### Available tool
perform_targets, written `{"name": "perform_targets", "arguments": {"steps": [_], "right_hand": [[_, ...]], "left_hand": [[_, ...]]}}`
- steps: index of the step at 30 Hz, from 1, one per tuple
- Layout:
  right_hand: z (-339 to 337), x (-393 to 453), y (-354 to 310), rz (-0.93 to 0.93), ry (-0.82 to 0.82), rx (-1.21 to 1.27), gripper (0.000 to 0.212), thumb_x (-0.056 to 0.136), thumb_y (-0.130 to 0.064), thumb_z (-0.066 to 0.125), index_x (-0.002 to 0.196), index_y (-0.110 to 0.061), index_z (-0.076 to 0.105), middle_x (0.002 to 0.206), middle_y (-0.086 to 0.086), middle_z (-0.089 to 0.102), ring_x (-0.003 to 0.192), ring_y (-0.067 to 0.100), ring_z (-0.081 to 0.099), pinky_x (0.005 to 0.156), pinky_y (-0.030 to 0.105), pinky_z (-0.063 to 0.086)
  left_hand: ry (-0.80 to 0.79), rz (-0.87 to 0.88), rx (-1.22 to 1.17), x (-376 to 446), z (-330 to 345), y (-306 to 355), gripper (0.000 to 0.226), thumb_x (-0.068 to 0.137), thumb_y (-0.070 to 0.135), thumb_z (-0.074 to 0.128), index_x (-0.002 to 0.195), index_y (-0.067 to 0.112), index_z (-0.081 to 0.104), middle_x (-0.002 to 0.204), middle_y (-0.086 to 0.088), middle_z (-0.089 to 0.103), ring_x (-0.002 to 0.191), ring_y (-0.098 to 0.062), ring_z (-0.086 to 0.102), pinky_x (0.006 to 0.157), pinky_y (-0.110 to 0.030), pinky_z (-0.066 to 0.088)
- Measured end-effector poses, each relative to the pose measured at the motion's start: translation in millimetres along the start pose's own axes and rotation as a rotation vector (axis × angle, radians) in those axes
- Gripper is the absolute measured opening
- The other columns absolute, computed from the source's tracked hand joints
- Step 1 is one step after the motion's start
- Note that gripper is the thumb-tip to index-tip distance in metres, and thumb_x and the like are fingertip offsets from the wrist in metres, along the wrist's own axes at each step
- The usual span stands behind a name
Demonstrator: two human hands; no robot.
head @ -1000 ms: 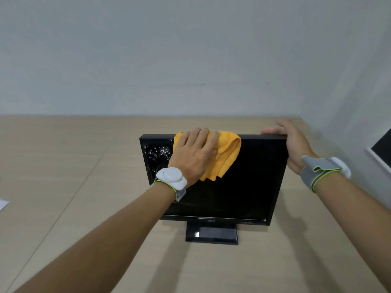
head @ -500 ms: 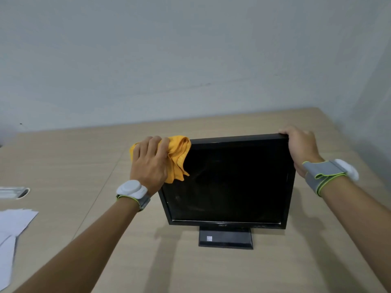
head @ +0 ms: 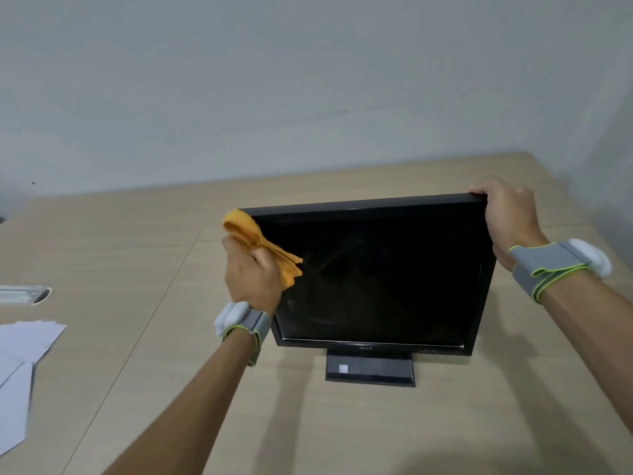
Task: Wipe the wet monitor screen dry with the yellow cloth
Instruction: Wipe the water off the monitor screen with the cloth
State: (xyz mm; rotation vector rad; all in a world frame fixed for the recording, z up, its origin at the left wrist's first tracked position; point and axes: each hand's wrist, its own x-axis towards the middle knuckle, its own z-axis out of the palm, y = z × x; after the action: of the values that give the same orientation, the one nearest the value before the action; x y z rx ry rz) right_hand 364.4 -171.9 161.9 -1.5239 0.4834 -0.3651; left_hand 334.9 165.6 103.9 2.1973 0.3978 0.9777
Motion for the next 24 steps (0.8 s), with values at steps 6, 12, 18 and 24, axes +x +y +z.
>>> {"name": "perform_targets", "arguments": {"steps": [6, 12, 18, 24], "right_hand": [[-3, 5, 6, -0.030, 0.029, -0.001, 0.034, 0.044, -0.049, 0.062, 0.057, -0.018, 0.058, 0.067, 0.004, 0.047, 0.067, 0.022, 0.043, 0.063, 0.039, 0.037], [-3, 9, 11, -0.034, 0.051, -0.018, 0.030, 0.047, -0.048, 0.062, 0.052, -0.018, 0.059, 0.060, -0.001, 0.048, 0.061, 0.019, 0.042, 0.060, 0.037, 0.035], [-7, 4, 5, -0.045, 0.057, -0.026, 0.035, 0.046, -0.049, 0.060, 0.060, -0.017, 0.060, 0.066, 0.002, 0.048, 0.067, 0.022, 0.042, 0.063, 0.037, 0.036], [-11, 4, 6, -0.016, 0.058, -0.025, 0.037, 0.046, -0.048, 0.061, 0.054, -0.013, 0.060, 0.062, 0.002, 0.048, 0.067, 0.023, 0.042, 0.064, 0.040, 0.037]], "left_hand": [[-0.157, -0.140, 0.028, -59, 12, -51, 0.009, 0.087, 0.021, 0.047, 0.086, 0.016, 0.039, 0.061, 0.005, 0.043, 0.059, -0.026, 0.046, 0.056, -0.028, 0.033], [-0.365, -0.353, 0.132, -89, 17, -77, 0.016, 0.092, 0.012, 0.055, 0.101, -0.001, 0.058, 0.090, -0.023, 0.066, 0.085, -0.046, 0.062, 0.068, -0.037, 0.042], [-0.379, -0.283, 0.149, -60, -11, -52, 0.007, 0.089, 0.012, 0.056, 0.090, 0.005, 0.057, 0.080, -0.016, 0.064, 0.078, -0.041, 0.063, 0.067, -0.041, 0.051], [-0.137, 0.076, -0.100, 10, -24, 20, 0.013, 0.083, 0.014, 0.047, 0.095, 0.016, 0.044, 0.069, 0.006, 0.048, 0.058, -0.006, 0.046, 0.049, -0.025, 0.028]]}}
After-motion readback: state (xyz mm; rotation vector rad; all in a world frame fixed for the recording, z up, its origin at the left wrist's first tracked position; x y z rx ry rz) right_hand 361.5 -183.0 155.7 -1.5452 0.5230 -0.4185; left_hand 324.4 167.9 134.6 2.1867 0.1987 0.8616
